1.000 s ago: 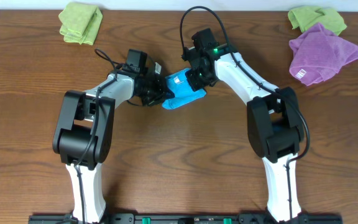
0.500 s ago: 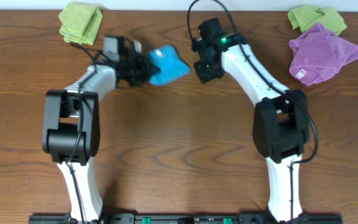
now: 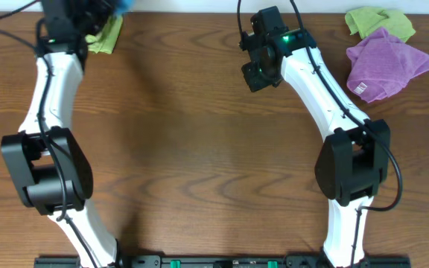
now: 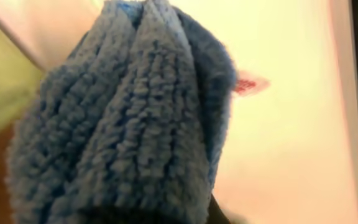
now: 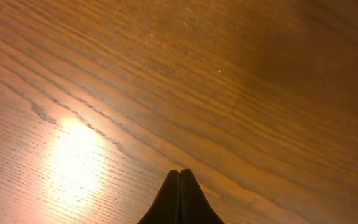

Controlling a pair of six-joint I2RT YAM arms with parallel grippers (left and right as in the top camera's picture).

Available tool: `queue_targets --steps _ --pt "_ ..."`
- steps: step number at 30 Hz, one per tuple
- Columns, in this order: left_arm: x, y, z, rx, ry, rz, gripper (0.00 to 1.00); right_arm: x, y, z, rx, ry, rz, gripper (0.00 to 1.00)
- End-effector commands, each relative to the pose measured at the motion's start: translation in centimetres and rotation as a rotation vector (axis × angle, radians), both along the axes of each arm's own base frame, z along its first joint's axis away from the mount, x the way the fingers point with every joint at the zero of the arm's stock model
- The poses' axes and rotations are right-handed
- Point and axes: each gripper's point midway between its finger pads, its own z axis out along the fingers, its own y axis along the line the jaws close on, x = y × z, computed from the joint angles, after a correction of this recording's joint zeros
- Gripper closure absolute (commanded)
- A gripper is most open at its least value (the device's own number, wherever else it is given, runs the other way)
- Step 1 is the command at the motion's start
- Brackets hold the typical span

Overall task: Fold the cloth
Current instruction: 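Carry the folded blue cloth with the left gripper to the far-left corner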

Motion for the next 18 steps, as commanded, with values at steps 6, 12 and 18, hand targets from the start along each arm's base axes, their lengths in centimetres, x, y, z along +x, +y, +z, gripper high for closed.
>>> queue_targets --steps 6,12,18 --pt "3.1 5.4 -1.4 -0.220 -0.063 0.289 0.94 -0.5 0.3 2.3 0.042 -0.013 -0.029 0.99" --pt "3.7 6.9 -4.5 -0.220 -0.028 0.330 0.94 -1.4 0.2 2.0 0.028 0.023 -0.026 0.99" --pt "3.7 8.6 -7.2 -0.161 0.005 0.322 0.95 -2.1 -0.1 1.7 0.017 0.055 -0.026 0.99"
